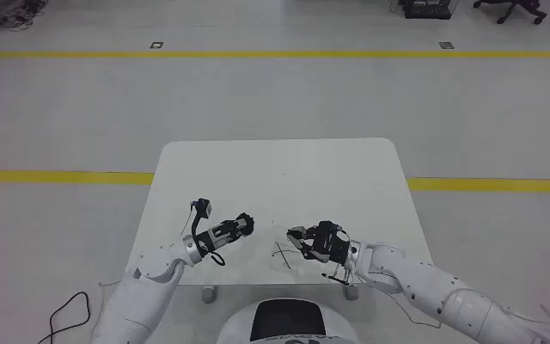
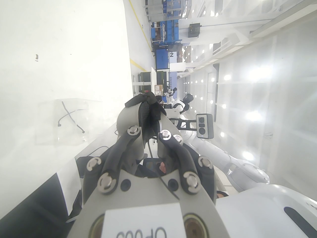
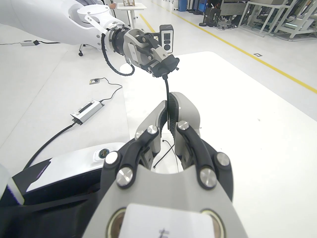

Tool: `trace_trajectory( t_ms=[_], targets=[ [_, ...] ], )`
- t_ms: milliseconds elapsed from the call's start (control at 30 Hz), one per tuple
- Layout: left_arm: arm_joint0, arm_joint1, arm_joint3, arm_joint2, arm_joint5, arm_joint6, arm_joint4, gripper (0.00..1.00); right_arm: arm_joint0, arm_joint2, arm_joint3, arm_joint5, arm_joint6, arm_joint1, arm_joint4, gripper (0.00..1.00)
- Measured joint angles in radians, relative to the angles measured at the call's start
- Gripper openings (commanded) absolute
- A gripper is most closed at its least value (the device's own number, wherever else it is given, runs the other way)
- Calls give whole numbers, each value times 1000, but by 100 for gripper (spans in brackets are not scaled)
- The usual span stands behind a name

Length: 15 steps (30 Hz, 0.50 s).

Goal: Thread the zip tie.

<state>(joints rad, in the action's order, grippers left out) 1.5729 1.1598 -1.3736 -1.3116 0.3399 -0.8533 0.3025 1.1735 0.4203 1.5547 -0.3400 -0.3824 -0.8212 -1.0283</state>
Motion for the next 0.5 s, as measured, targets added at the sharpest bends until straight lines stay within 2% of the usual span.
trace_trajectory(
  t_ms=[133, 300, 400, 500],
  targets=[
    [37, -1, -23, 9, 0, -8, -13, 0, 0, 0, 0, 0, 0, 0, 0, 0],
    [141, 8, -103, 25, 0, 99, -132, 0, 0, 0, 0, 0, 0, 0, 0, 0],
    [179, 18, -128, 47, 0, 168, -183, 0, 0, 0, 0, 0, 0, 0, 0, 0],
    [196, 29, -139, 76, 0, 244, -224, 0, 0, 0, 0, 0, 0, 0, 0, 0]
  ],
)
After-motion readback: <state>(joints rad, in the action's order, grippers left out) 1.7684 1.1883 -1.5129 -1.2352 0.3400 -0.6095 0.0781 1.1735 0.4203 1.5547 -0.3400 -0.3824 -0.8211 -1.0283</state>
